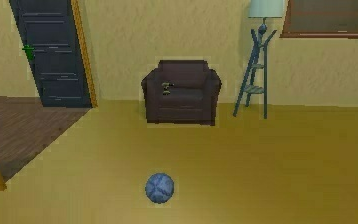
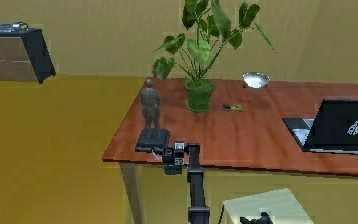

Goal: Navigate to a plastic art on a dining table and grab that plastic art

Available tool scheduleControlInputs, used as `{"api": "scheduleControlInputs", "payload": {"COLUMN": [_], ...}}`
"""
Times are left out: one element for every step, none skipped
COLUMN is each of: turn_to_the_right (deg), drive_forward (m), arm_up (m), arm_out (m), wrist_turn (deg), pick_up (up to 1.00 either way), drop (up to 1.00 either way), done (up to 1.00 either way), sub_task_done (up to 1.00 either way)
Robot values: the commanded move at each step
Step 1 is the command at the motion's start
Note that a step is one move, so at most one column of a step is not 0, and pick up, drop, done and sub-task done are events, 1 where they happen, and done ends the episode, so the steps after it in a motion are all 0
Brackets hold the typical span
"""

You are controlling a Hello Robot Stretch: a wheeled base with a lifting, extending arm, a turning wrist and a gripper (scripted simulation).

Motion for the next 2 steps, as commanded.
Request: {"api": "scheduleControlInputs", "payload": {"turn_to_the_right": [0.0,0.0], "drive_forward": [0.00,0.00], "arm_up": [0.00,0.10], "arm_out": [0.00,0.00], "wrist_turn": [0.0,0.0], "pick_up": [1.00,0.00], "drop": [0.00,0.00], "done": [0.00,0.00], "sub_task_done": [0.00,0.00]}}
